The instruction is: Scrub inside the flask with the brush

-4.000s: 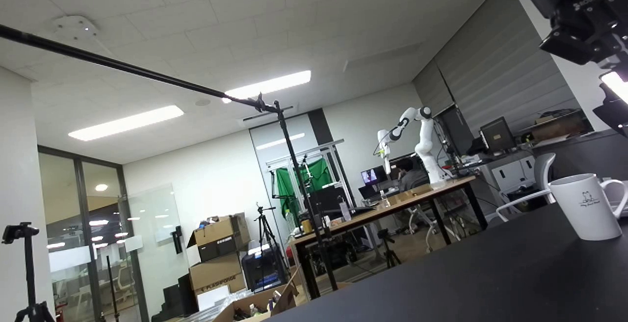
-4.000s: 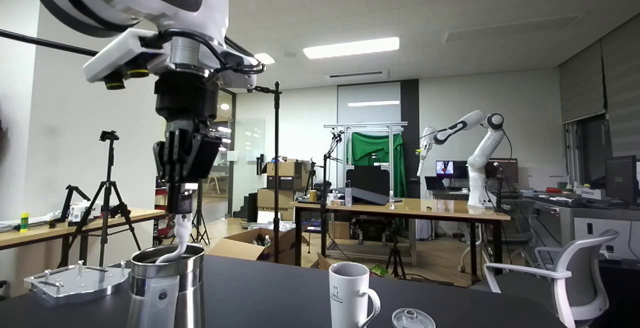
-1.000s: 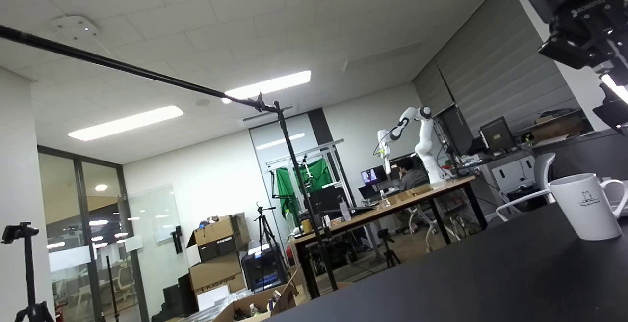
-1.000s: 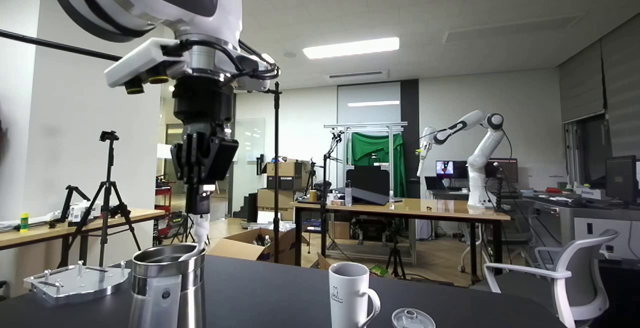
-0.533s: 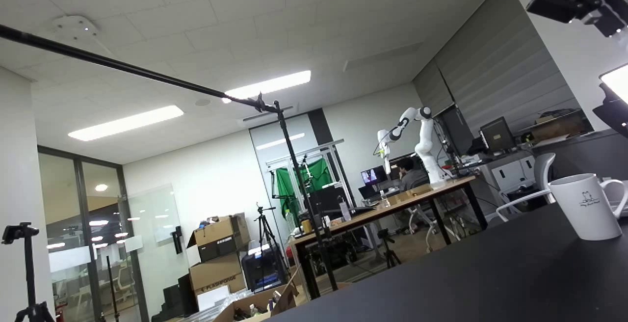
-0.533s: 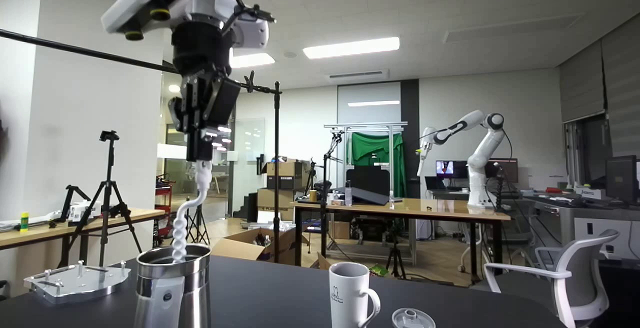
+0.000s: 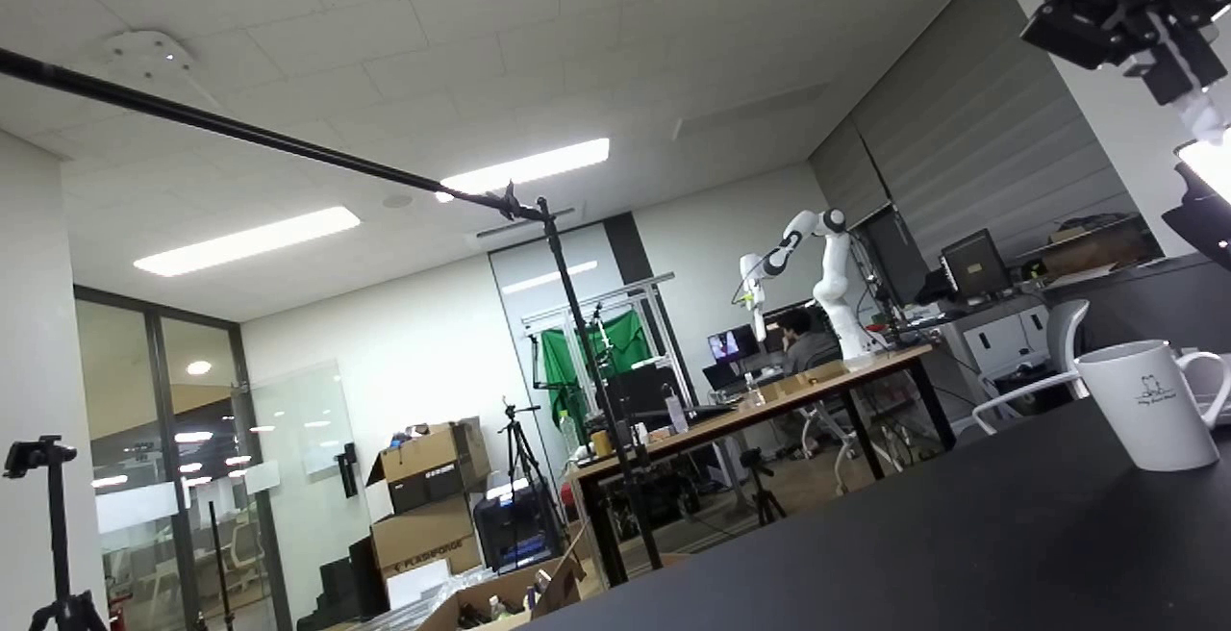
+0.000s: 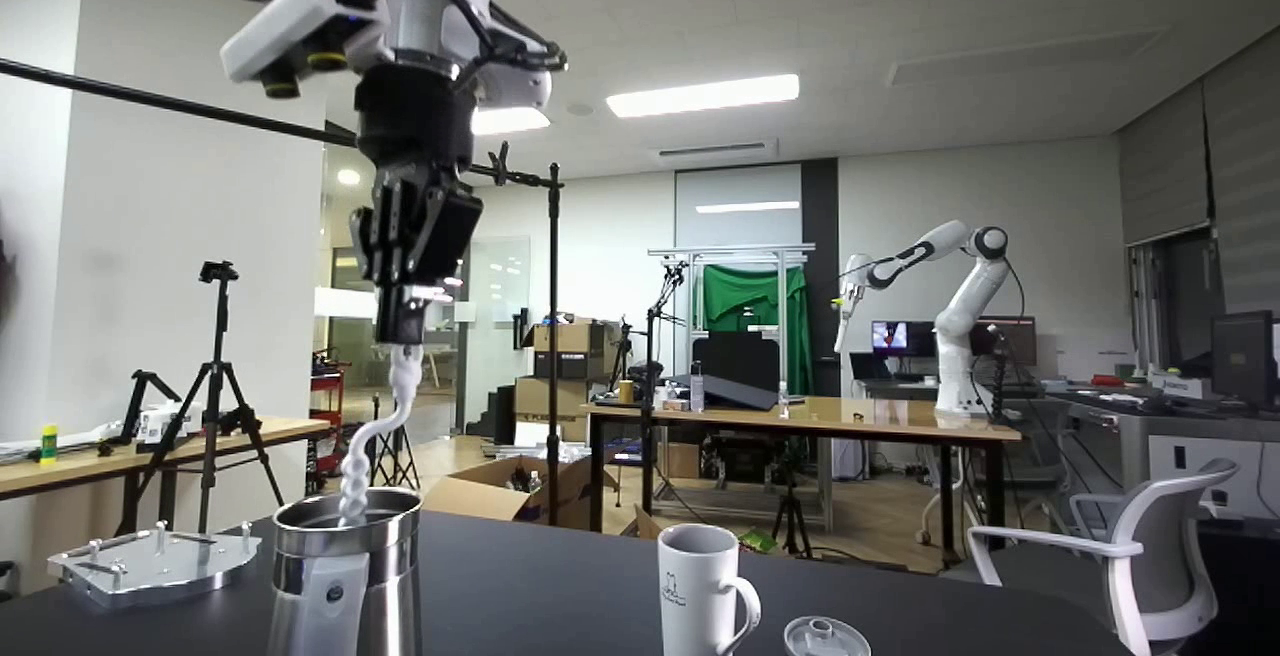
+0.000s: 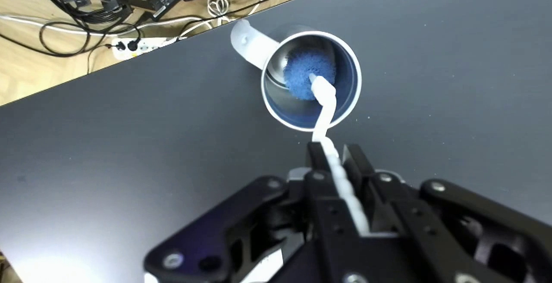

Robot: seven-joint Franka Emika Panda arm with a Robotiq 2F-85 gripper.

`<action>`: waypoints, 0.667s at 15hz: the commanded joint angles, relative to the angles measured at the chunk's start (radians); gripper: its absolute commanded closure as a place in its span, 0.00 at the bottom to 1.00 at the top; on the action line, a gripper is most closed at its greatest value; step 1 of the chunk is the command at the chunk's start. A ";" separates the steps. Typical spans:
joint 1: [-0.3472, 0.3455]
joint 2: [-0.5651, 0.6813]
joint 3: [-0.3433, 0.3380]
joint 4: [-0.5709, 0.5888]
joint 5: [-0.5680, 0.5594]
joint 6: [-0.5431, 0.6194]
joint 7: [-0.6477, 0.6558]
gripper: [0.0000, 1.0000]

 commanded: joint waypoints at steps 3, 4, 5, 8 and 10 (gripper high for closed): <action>-0.010 0.134 0.033 -0.028 -0.054 0.115 0.051 0.96; -0.016 0.134 0.047 -0.019 -0.088 0.098 0.069 0.96; -0.018 0.127 0.055 -0.009 -0.114 0.083 0.078 0.96; -0.010 0.080 0.061 0.028 -0.143 0.015 0.075 0.96; -0.004 0.038 0.059 0.049 -0.146 -0.030 0.061 0.96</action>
